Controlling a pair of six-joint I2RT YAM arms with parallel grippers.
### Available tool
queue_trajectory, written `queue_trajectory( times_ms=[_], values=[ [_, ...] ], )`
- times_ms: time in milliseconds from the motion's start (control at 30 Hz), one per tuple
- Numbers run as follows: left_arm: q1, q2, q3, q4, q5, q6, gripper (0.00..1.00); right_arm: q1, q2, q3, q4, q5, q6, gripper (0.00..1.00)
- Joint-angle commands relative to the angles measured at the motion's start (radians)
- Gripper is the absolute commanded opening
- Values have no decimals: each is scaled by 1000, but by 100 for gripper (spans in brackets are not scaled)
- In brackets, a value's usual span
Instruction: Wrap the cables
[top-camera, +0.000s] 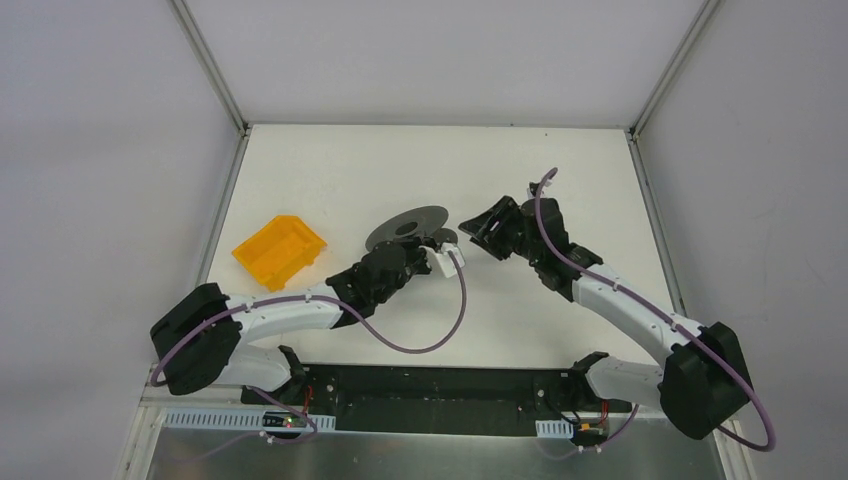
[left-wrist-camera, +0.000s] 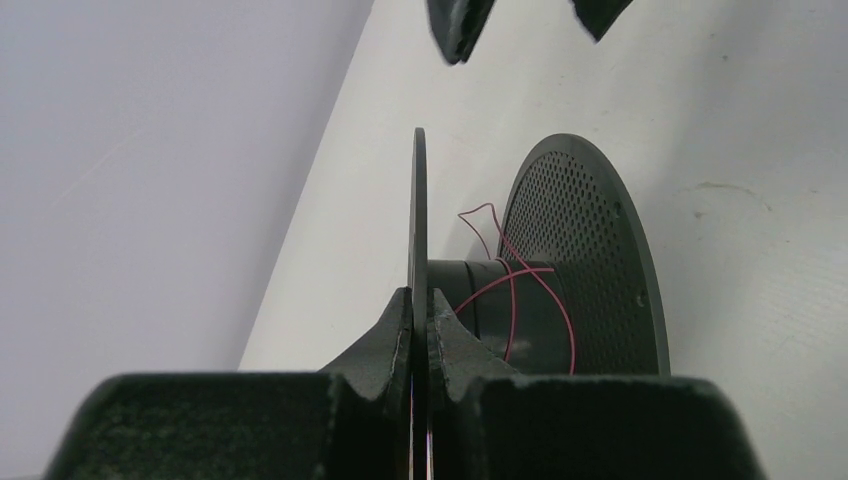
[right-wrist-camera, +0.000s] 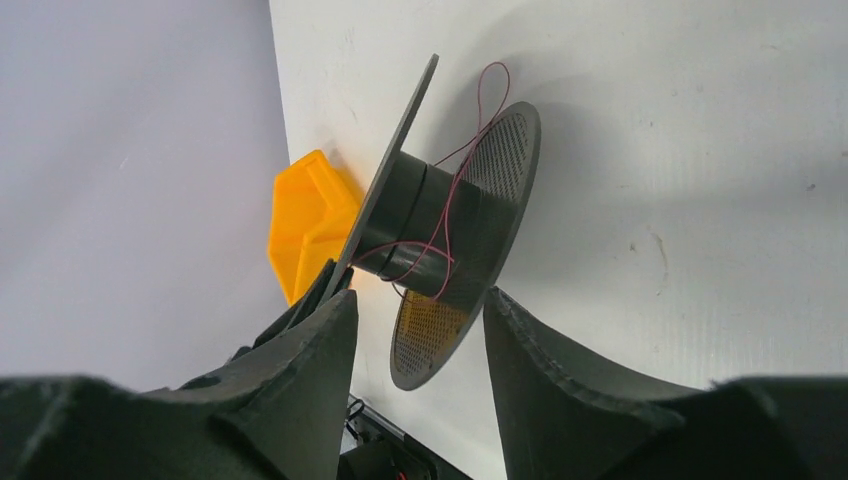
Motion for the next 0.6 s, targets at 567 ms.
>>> queue_trajectory(
  times_ms=[567],
  values=[
    [-212, 288, 85, 64, -140, -65, 6, -96, -319, -95, -140, 249, -15, 53]
  ],
)
